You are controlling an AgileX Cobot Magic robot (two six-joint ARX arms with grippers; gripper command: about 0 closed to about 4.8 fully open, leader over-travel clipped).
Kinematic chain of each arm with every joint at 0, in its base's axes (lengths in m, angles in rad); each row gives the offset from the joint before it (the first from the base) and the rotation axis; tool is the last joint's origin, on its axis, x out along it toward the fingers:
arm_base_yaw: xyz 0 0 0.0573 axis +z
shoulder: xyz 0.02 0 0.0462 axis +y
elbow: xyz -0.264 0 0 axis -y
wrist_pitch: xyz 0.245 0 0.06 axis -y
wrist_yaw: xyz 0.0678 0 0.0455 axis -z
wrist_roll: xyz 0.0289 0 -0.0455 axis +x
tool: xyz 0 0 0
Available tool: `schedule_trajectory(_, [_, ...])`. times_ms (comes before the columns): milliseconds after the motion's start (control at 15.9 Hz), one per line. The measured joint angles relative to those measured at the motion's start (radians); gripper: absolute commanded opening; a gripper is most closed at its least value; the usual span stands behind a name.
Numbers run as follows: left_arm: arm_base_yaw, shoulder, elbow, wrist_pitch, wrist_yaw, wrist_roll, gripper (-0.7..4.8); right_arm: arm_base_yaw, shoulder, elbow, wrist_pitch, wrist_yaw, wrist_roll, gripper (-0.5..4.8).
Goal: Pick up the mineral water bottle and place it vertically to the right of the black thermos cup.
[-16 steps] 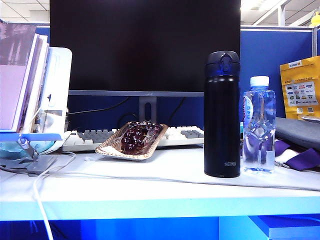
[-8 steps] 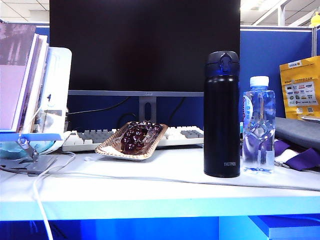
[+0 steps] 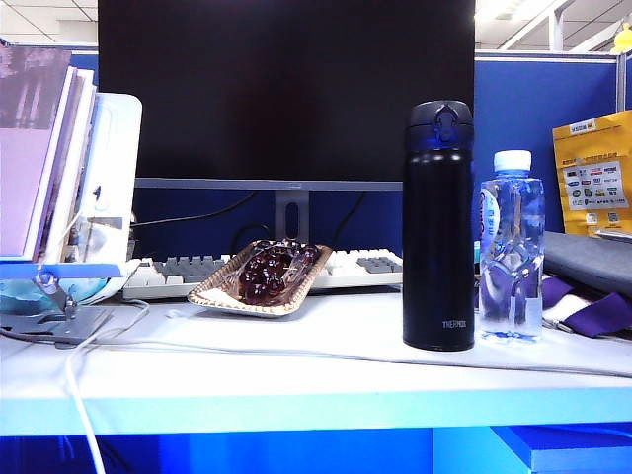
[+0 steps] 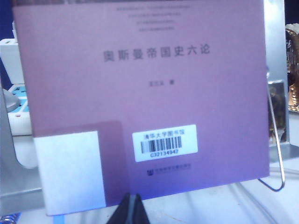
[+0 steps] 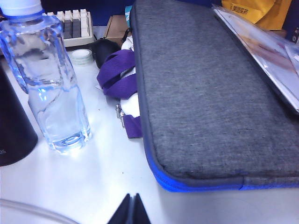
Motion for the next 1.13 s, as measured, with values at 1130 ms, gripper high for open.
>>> schedule_trajectory(1130, [0.000, 0.000, 0.000, 0.000, 0.000, 0.000, -0.05, 0.000, 0.000, 0.000, -0.001, 0.000, -0.013, -0.01])
